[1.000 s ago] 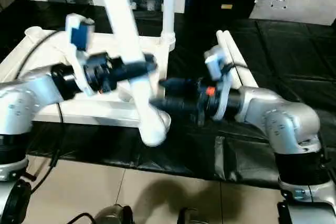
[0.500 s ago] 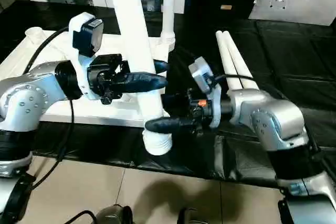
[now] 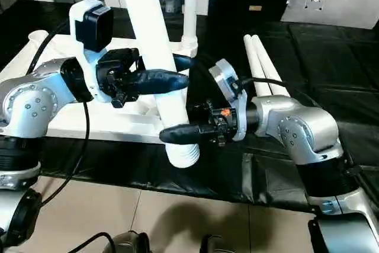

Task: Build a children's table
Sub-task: Pick table leg

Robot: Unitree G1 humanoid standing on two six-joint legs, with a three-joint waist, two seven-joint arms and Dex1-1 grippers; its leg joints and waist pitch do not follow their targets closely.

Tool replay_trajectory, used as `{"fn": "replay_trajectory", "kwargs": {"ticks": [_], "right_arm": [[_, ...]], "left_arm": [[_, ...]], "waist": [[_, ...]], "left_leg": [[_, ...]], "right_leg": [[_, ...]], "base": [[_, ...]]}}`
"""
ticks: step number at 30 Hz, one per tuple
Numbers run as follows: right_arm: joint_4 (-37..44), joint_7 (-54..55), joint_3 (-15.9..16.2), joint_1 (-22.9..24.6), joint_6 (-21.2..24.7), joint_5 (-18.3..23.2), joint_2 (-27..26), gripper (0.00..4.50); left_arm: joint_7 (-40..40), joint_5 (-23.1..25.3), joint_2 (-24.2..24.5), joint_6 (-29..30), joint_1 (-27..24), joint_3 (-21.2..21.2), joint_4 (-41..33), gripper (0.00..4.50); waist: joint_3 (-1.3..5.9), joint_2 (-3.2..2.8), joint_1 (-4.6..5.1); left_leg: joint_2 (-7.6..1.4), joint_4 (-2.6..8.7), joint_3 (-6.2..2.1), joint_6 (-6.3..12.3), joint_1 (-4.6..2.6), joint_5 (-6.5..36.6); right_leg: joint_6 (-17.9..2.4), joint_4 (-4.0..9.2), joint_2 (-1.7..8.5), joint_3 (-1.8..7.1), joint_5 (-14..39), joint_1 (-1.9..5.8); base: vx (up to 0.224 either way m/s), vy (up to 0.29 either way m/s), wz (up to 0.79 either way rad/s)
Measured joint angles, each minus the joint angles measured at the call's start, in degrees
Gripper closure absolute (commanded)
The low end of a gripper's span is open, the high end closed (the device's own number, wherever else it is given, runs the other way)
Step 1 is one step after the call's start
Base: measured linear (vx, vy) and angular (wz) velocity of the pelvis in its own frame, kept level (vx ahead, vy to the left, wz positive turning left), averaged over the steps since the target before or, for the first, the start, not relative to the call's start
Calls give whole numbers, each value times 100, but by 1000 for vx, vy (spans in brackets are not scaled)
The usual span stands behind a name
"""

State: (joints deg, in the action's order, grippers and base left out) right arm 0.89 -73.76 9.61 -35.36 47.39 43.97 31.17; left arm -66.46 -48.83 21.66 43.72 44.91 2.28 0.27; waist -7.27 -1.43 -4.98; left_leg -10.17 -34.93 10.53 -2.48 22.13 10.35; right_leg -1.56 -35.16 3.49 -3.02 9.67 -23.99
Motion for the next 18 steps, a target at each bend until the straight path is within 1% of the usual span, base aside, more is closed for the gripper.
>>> {"fn": "replay_trajectory", "kwargs": {"ticks": [5, 11, 17, 18], "right_arm": [[7, -2, 0, 2, 4, -1, -3, 247], [10, 13, 0, 16, 8, -6, -18, 252], [14, 129, -27, 157, -2, -27, -108, 253], [14, 142, -26, 166, -3, -36, -119, 253]], "left_arm": [[-21, 5, 0, -2, 0, -6, 44, 265], [-16, 20, 0, -7, -7, -8, 74, 265], [45, 39, 19, 6, -105, -4, 113, 265], [45, 39, 23, 6, -120, -5, 113, 230]], "waist": [[0, 0, 3], [-1, 1, 1], [-1, 0, 6], [-1, 0, 5]], "left_leg": [[0, 1, 0, 0, 0, 0], [0, 2, 0, -1, 0, 0], [0, 4, 0, -1, 1, 1], [0, 5, 0, -1, 1, 0]], "right_leg": [[0, 1, 0, 0, 0, 0], [1, 3, 0, 0, 0, 0], [1, 5, 0, 0, 0, -1], [1, 5, 0, 0, 0, -2]], "base": [[0, 0, 0], [0, 0, 0], [0, 0, 0], [0, 0, 0]]}}
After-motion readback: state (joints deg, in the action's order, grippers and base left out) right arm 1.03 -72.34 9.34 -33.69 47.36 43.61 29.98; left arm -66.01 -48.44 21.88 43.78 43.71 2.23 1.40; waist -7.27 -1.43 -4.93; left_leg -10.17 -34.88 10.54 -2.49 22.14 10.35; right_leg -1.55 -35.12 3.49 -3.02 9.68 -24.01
